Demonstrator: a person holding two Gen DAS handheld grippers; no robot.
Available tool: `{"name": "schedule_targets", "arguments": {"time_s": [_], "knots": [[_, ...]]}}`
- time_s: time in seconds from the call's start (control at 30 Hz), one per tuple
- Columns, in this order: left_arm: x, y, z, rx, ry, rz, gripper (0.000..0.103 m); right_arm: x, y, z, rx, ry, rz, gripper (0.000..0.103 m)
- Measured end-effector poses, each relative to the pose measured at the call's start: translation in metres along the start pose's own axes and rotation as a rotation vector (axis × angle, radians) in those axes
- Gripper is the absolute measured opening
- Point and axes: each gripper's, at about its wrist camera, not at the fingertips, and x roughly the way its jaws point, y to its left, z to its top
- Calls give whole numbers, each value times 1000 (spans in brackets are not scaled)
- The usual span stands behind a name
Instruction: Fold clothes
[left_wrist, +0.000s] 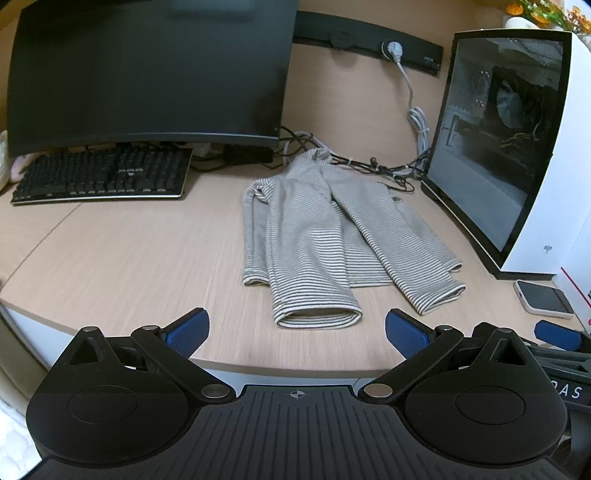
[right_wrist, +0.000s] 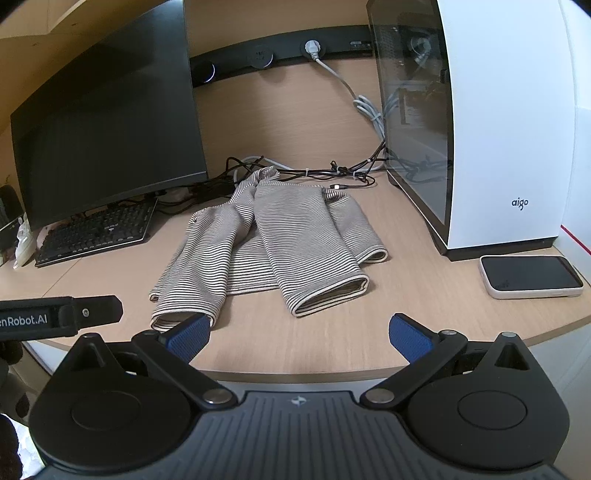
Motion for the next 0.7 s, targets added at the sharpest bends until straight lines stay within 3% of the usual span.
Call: {"name": "schedule_targets", "arguments": {"time_s": [0.47,0.7], "knots": [[7,0,-1,6,16,-2,103,7,-1,8,-26,-8,2,103],[27,8,2,-1,74,-18,103,25,0,7,-9,50,27,103]]}}
